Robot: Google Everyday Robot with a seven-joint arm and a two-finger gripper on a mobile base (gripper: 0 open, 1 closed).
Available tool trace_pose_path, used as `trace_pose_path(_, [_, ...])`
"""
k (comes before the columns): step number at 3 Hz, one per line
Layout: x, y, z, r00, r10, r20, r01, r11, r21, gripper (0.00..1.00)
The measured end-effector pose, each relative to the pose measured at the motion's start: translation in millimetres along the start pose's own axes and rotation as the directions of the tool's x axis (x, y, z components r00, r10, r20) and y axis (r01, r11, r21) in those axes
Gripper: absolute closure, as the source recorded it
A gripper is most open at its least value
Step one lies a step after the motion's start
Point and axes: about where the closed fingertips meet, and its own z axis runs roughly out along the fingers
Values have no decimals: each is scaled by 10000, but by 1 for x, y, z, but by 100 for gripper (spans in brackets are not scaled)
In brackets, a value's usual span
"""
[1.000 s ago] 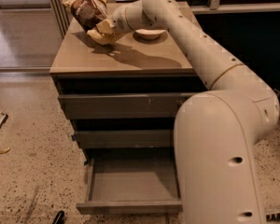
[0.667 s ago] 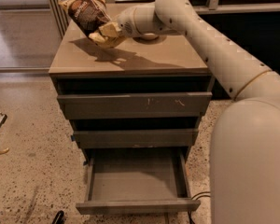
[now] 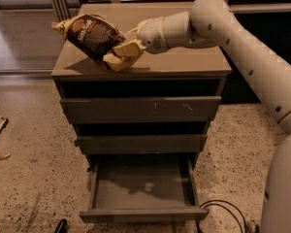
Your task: Place brown chip bag into bottom drawer
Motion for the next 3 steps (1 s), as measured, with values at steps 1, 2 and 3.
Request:
trace_pose_path(1, [18,36,-11,9999,46,96,-29,9853,-1706,100])
trace_pose_path(2, [69,80,-19,9927,1104,-476,-1202,9242,-3625,100])
trace_pose_path(3, [132,135,-33,9581,2219,-1812,-2849,8048,-5207,100])
